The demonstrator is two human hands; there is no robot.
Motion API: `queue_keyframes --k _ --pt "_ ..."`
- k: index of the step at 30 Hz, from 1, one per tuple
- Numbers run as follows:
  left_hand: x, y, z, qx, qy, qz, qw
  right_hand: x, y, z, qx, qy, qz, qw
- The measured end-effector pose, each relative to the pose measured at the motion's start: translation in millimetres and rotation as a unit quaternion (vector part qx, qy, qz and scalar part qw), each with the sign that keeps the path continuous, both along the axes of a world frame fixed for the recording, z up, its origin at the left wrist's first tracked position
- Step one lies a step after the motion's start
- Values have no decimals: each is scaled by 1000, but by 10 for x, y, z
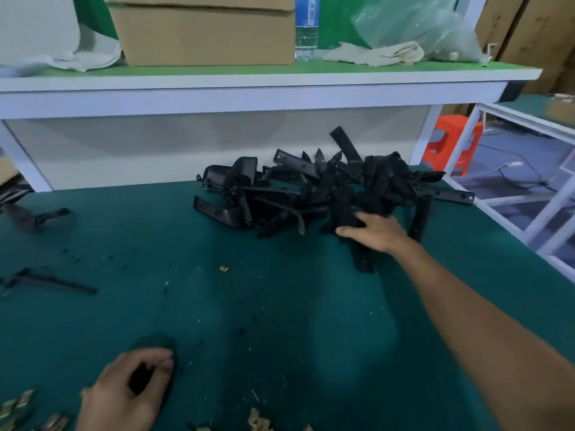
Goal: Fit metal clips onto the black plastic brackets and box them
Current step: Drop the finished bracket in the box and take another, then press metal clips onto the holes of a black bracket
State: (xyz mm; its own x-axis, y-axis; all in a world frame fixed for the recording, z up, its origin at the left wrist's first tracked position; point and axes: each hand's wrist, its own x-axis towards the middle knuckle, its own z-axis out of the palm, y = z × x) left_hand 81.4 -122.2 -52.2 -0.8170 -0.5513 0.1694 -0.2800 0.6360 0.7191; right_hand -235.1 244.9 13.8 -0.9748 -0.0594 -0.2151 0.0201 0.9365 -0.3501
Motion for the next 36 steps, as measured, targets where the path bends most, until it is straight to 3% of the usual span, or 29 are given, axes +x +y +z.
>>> queue_keyframes --k 6,9,13,16,18,21,24,27,31,33,36 --pt "0 61 61 27 8 -25 999 806 -594 -50 -35 -11 123 992" --pt "11 54 54 38 13 -31 999 1186 -652 5 -112 -16 157 981" --pt "20 65 78 47 4 -38 998 1546 -729 149 -77 105 174 976" --pt "33 74 129 74 8 -35 997 1872 -724 341 -173 137 188 957" --pt "64 97 204 128 14 -19 992 2165 -698 359 -172 145 235 946" --pt "147 251 410 228 61 -8 972 2626 -651 205 -80 187 317 926" --pt "164 469 661 381 58 -85 919 2953 -599 86 -27 190 367 910" --pt "203 718 823 345 10 -202 917 3113 -451 46 3 224 348 910" --pt "202 1092 922 284 -9 -250 926 3234 -447 97 23 243 285 927" --pt "219 1345 923 251 -32 -287 924 3264 -460 114 -7 226 250 941" --pt "272 1549 835 256 2 -254 933 3226 -389 92 -76 165 170 969"
